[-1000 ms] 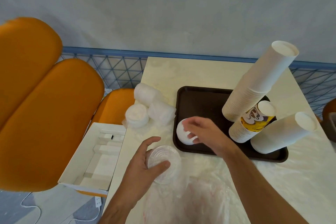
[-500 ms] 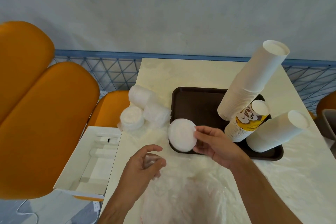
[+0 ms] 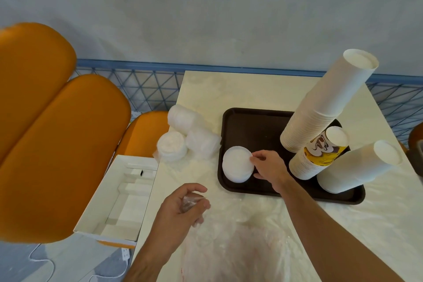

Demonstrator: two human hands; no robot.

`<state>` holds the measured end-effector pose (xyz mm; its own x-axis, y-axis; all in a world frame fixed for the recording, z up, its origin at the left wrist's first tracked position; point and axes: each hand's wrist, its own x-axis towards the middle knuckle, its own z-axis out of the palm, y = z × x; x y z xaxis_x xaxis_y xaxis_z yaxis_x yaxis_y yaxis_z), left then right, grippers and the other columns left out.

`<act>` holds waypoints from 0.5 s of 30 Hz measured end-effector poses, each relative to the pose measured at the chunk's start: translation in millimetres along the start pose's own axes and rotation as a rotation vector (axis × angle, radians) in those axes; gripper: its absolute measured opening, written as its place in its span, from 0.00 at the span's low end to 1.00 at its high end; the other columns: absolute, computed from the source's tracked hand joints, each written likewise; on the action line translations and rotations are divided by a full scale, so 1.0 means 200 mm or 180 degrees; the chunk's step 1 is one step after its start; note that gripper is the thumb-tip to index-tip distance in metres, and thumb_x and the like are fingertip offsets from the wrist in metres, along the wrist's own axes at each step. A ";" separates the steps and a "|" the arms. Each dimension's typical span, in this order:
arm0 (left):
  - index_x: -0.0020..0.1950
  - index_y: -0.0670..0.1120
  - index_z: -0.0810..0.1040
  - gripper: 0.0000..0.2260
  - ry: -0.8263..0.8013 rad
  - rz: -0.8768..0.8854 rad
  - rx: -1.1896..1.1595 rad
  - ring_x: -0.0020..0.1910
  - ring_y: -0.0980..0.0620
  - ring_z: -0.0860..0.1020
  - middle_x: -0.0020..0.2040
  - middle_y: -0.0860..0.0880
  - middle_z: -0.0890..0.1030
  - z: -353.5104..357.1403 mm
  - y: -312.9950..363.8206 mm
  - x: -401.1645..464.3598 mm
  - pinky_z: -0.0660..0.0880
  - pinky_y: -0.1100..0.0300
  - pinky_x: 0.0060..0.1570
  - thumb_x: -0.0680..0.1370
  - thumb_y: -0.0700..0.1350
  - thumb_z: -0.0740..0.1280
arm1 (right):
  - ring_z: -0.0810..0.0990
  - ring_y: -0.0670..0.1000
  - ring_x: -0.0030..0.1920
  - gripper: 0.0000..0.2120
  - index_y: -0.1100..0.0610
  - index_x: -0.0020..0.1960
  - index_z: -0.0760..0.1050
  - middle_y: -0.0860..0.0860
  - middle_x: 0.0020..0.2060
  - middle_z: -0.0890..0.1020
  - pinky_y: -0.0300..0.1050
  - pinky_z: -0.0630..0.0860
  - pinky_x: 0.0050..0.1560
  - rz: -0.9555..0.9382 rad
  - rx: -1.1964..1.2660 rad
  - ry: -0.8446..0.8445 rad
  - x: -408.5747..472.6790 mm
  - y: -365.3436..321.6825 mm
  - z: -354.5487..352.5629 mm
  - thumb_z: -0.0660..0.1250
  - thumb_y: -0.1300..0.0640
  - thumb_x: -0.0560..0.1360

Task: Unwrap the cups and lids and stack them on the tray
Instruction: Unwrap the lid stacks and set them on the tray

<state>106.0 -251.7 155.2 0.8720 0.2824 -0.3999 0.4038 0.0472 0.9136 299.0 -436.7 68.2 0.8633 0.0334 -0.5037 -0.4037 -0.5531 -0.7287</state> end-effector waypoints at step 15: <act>0.49 0.45 0.82 0.06 0.0003 -0.0067 -0.0030 0.31 0.48 0.74 0.41 0.44 0.83 -0.01 0.00 0.00 0.72 0.60 0.35 0.76 0.35 0.71 | 0.78 0.54 0.56 0.24 0.53 0.69 0.72 0.53 0.61 0.79 0.43 0.83 0.42 -0.0223 -0.0491 -0.0193 0.00 0.01 0.05 0.74 0.54 0.76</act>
<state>105.6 -249.6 156.1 0.8631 0.2821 -0.4189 0.4193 0.0621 0.9057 294.7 -429.9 62.5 0.8659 0.1241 -0.4847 -0.2879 -0.6687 -0.6855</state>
